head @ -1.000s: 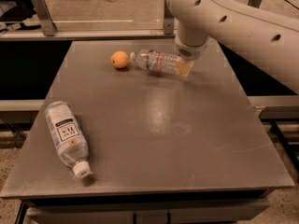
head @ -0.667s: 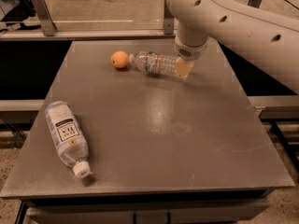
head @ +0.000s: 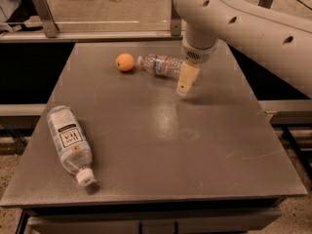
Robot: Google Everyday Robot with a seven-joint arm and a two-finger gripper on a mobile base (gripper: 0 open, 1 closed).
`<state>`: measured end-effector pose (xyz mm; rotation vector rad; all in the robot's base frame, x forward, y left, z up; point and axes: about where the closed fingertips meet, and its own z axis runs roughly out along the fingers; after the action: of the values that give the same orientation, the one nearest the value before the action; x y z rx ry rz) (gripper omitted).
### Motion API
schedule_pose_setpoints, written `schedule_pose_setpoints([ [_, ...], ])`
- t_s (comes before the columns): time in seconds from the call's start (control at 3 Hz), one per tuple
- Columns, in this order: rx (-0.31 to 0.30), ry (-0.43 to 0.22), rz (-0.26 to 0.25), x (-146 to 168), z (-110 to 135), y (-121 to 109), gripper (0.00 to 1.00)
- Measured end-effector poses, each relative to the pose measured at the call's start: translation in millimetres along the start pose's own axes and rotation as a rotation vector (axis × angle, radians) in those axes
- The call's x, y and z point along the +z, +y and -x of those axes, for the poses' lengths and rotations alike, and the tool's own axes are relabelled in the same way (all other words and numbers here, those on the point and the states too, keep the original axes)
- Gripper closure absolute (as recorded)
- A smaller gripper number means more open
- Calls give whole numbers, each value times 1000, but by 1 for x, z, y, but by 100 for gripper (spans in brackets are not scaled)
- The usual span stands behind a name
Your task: Move water bottle near orange
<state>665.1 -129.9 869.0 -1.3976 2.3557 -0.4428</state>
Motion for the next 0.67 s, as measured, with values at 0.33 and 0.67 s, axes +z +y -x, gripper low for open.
schedule_pose_setpoints([
  [0.33, 0, 0, 0, 0, 0, 0, 0],
  [0.67, 18, -67, 23, -2, -7, -4, 0],
])
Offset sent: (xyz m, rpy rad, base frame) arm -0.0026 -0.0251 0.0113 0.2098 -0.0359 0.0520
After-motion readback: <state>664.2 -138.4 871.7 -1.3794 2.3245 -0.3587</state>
